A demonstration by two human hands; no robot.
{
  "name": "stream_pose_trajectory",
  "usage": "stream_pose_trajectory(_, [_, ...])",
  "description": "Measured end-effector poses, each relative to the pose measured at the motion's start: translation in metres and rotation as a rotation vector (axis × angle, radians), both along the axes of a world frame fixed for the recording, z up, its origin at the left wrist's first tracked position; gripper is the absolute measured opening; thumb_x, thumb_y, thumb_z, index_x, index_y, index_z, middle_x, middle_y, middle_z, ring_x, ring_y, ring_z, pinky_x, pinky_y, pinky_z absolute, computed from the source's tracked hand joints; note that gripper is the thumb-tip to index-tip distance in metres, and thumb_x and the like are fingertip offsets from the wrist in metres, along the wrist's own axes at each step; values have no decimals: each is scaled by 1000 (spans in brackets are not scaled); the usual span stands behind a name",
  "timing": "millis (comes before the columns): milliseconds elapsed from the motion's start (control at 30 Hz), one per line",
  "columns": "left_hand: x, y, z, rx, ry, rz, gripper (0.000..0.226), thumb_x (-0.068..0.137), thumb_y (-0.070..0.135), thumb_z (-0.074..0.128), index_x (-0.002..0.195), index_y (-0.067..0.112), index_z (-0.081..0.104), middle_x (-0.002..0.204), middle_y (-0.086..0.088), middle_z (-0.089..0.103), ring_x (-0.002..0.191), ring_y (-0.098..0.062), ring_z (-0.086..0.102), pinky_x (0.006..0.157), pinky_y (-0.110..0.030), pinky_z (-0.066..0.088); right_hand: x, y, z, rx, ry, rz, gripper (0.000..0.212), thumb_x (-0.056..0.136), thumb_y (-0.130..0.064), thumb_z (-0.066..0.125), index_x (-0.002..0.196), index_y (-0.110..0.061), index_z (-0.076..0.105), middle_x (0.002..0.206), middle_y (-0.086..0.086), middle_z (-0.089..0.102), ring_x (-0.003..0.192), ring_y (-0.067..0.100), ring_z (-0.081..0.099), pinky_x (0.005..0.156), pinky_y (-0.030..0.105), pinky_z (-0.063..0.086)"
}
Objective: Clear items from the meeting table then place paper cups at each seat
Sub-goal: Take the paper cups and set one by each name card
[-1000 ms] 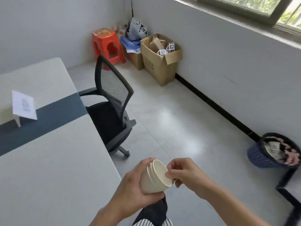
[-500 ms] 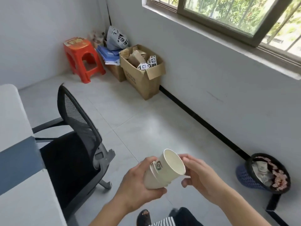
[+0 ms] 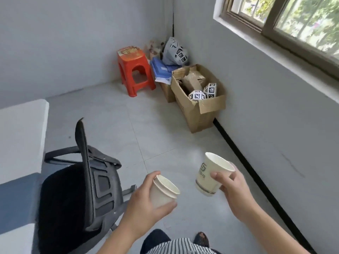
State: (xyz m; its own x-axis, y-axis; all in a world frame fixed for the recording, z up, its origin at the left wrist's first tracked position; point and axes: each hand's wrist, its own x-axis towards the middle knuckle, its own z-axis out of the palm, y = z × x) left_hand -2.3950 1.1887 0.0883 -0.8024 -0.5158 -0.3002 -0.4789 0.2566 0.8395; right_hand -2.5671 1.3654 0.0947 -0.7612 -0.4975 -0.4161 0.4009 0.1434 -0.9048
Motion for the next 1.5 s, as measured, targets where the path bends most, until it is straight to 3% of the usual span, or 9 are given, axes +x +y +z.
stream_pose_trajectory(133, [-18, -48, -4, 25, 21, 225, 78, 52, 58, 78, 121, 49, 42, 109, 11, 60, 94, -8, 60, 81, -28, 54, -65, -58, -2, 76, 95, 202, 51, 54, -39, 75, 101, -26, 61, 90, 8, 73, 92, 34, 69, 79, 54, 55])
stream_pose_trajectory(367, [-58, -169, -24, 72, 24, 399, 80, 49, 56, 79, 121, 47, 44, 111, 12, 62, 95, -8, 63, 85, -30, 53, -118, -197, -22, 175, 239, 383, 56, 53, -48, 74, 101, -24, 58, 90, 16, 67, 78, 34, 67, 54, 26, 55])
stream_pose_trajectory(500, [-91, -261, -9, 81, 89, 492, 77, 50, 52, 80, 119, 46, 45, 106, 8, 63, 86, -2, 63, 74, -25, 57, -138, -290, -10, 151, 241, 442, 58, 49, -47, 76, 100, -23, 61, 87, 21, 67, 67, 24, 64, 53, 29, 54])
stream_pose_trajectory(667, [-124, -356, 13, 44, 139, 560, 72, 61, 38, 82, 122, 44, 43, 103, 11, 62, 86, -1, 62, 68, -20, 57, -184, -392, 5, 174, 309, 514, 56, 51, -51, 77, 100, -29, 61, 80, 6, 66, 66, 17, 62, 53, 32, 56])
stream_pose_trajectory(933, [-145, -480, -13, 68, 111, 888, 73, 59, 35, 86, 121, 42, 48, 97, 5, 69, 81, -13, 68, 69, -27, 57, -270, -570, -22, 216, 390, 692, 69, 43, -60, 82, 101, -29, 62, 80, 6, 69, 71, 27, 67, 58, 42, 61])
stream_pose_trajectory(1100, [-177, -560, -9, 78, 113, 1115, 73, 49, 46, 79, 116, 46, 48, 97, 11, 69, 81, -10, 69, 73, -30, 57, -317, -713, -28, 199, 433, 889, 51, 56, -35, 79, 103, -25, 61, 82, 11, 67, 61, 23, 62, 51, 35, 59])
stream_pose_trajectory(1200, [-190, -600, 0, 58, 136, 1251, 69, 56, 39, 84, 115, 46, 50, 97, 16, 66, 85, -8, 66, 67, -25, 57, -326, -804, -22, 203, 468, 1078, 52, 56, -35, 79, 103, -24, 60, 78, 9, 66, 56, 18, 59, 49, 38, 56])
stream_pose_trajectory(1333, [-185, -620, -6, 108, 143, 1502, 72, 55, 30, 88, 113, 51, 52, 105, 7, 60, 90, -22, 65, 66, -42, 61, -306, -910, -13, 164, 515, 1342, 47, 63, -28, 85, 99, -33, 57, 82, 6, 64, 60, 25, 62, 55, 49, 56])
stream_pose_trajectory(1500, [-160, -638, -17, 54, 51, 1739, 69, 57, 30, 89, 112, 49, 51, 101, 8, 66, 85, -8, 65, 79, -33, 56, -238, -1006, -9, 80, 560, 1550, 57, 51, -44, 77, 102, -32, 56, 84, 1, 65, 67, 20, 63, 48, 24, 51])
